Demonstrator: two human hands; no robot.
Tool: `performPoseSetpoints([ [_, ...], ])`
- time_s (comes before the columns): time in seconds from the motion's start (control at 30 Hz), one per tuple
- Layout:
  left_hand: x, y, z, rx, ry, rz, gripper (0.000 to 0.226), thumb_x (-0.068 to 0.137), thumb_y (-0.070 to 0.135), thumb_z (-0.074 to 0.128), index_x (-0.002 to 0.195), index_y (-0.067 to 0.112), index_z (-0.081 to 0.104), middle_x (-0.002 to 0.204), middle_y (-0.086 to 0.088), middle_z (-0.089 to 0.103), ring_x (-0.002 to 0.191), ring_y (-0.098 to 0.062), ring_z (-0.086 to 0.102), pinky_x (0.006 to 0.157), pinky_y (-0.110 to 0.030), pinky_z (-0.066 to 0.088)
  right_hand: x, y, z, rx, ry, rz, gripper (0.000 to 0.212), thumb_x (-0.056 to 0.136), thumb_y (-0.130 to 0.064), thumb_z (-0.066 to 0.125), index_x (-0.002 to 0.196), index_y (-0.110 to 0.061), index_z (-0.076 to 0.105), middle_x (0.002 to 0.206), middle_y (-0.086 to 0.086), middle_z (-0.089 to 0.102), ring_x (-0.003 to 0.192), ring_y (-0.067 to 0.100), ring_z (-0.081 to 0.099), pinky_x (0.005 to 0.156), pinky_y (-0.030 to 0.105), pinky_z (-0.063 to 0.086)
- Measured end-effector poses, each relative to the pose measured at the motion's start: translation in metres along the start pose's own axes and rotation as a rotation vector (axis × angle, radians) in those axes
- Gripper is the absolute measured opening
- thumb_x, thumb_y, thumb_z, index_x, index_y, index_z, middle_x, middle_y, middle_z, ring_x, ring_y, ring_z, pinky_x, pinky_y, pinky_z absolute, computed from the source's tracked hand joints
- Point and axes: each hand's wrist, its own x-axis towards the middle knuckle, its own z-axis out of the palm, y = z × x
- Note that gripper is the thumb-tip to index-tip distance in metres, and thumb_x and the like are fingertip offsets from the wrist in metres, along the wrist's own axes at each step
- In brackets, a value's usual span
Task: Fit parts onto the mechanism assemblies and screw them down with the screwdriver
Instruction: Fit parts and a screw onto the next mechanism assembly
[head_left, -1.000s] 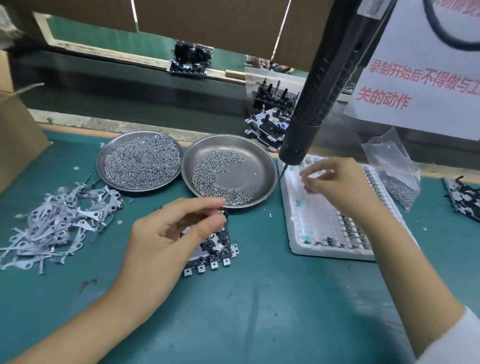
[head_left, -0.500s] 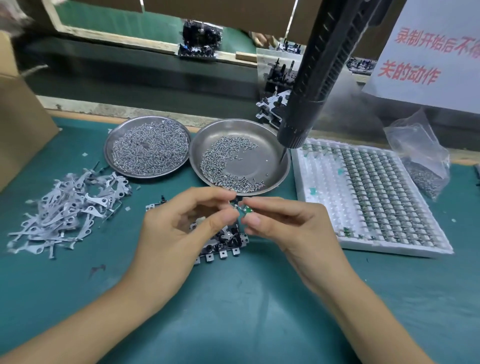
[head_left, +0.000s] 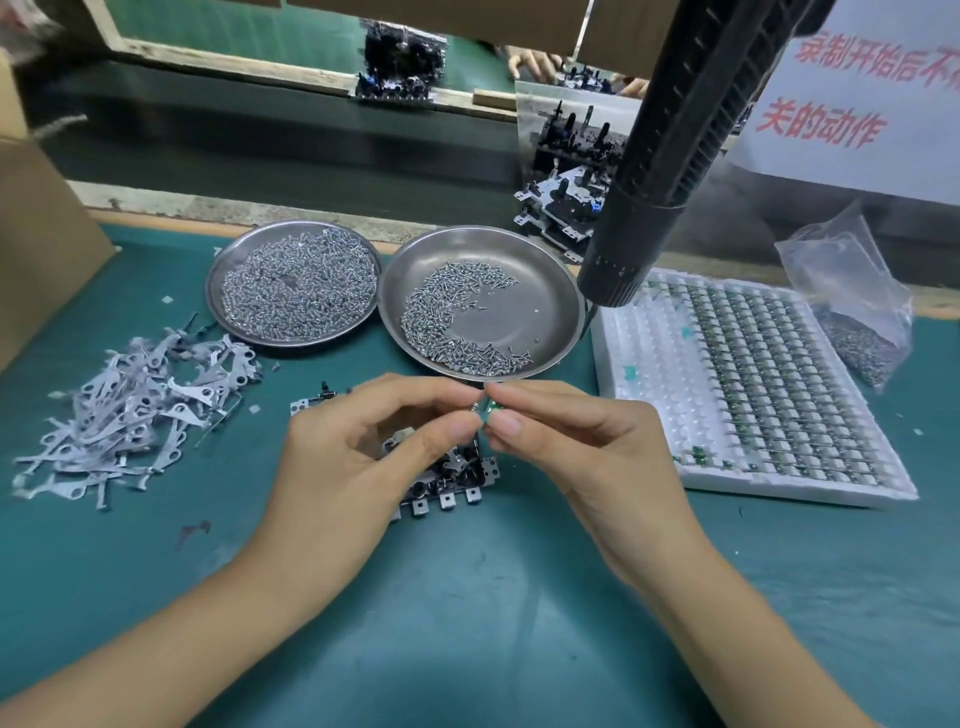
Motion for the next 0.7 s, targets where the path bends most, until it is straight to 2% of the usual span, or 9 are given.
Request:
performPoseSetpoints([
  [0.3, -0.0002, 0.0021, 0.0012, -0.023, 0.005, -0.009, 0.023, 0.075, 0.012, 0.069, 0.092, 0.026, 0.073, 0.086, 0.009, 0.073, 0.08, -0.008, 0.068, 0.075, -0.015, 0.051, -0.0005, 0.0005, 0.0003, 0.004, 0.019, 0.003, 0.024, 0.069, -0.012, 0.073, 0.093, -0.012, 0.076, 0.101, 0.008, 0.072, 0.093, 0.021, 0.068, 0.077, 0.023, 0.052],
  [0.7, -0.0006, 0.0017, 0.0025, -0.037, 0.01, -0.011, 0.023, 0.075, 0.012, 0.068, 0.091, 0.027, 0.073, 0.083, 0.013, 0.073, 0.078, -0.003, 0.068, 0.074, -0.012, 0.05, 0.0, -0.0006, -0.0012, 0.02, 0.035, 0.049, 0.027, 0.067, -0.014, 0.073, 0.093, -0.009, 0.076, 0.099, 0.009, 0.073, 0.078, 0.018, 0.069, 0.075, 0.022, 0.053],
])
